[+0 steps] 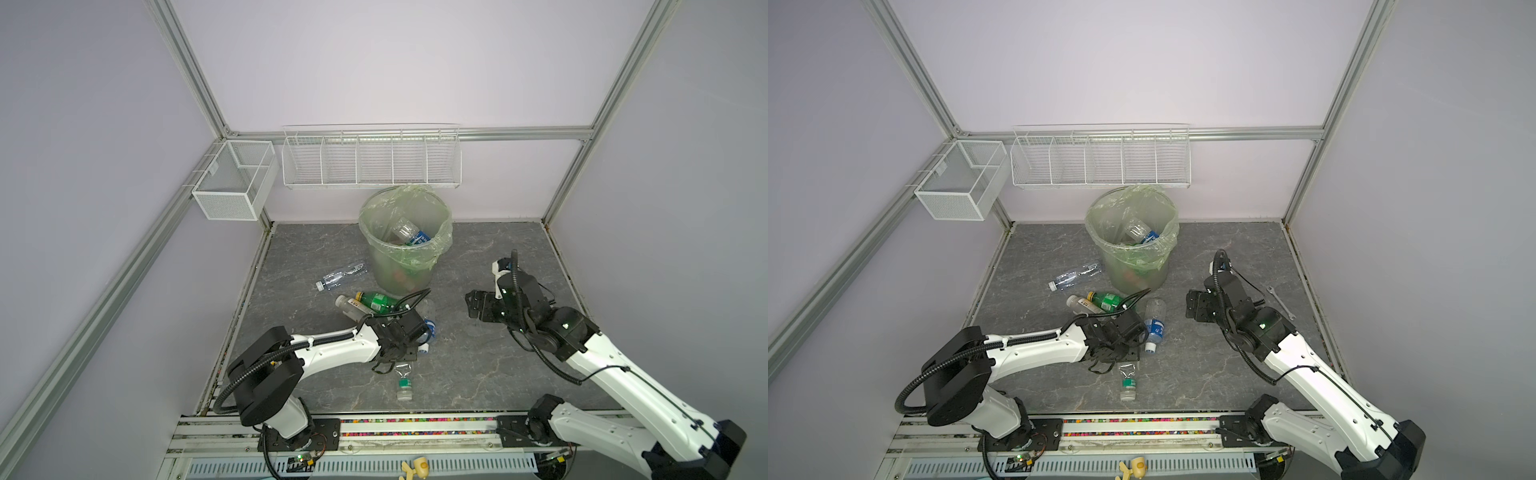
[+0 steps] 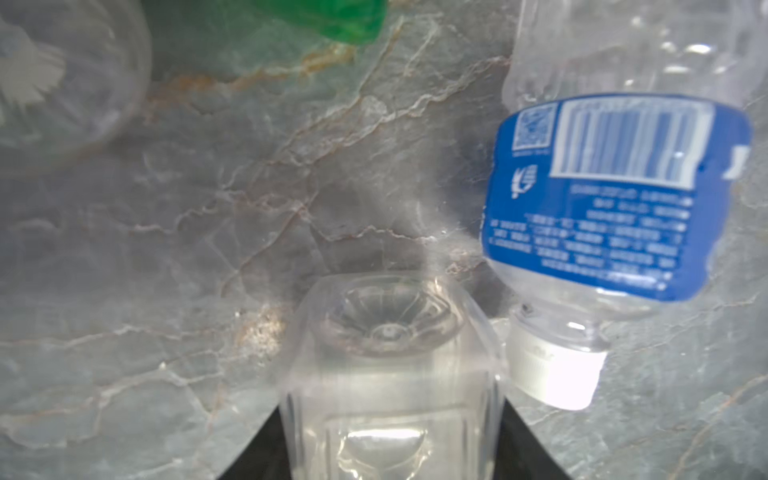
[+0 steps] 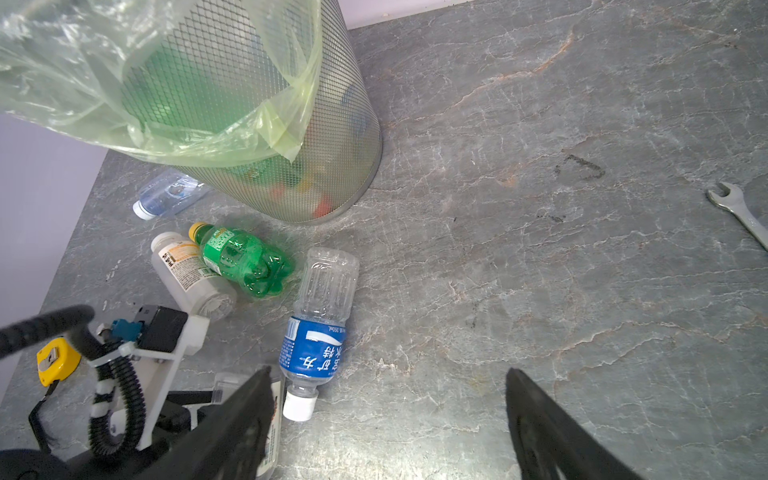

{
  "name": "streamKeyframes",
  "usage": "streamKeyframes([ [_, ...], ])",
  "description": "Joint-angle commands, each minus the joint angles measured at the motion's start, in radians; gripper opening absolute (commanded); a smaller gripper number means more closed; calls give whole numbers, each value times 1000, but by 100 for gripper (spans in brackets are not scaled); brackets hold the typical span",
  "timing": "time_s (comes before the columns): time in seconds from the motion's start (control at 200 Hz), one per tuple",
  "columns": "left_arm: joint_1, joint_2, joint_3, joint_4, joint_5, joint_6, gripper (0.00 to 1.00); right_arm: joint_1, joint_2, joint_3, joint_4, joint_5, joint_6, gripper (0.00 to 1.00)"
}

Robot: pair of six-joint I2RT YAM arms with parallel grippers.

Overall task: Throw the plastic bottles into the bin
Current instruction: 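Lift the clear square bottle with the left gripper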

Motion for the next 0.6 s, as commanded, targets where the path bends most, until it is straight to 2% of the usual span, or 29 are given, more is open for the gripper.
streamKeyframes([
  [0.0, 8, -21, -9, -31, -27, -21, 52, 0, 0, 6, -5, 11, 4, 89],
  [0.295, 18, -66, 10, -40, -47, 29, 52, -1, -1, 14, -10, 19, 2, 89],
  [0.595, 55, -221, -27, -74, -114, 47, 52, -1, 13, 0, -5, 0, 15, 89],
])
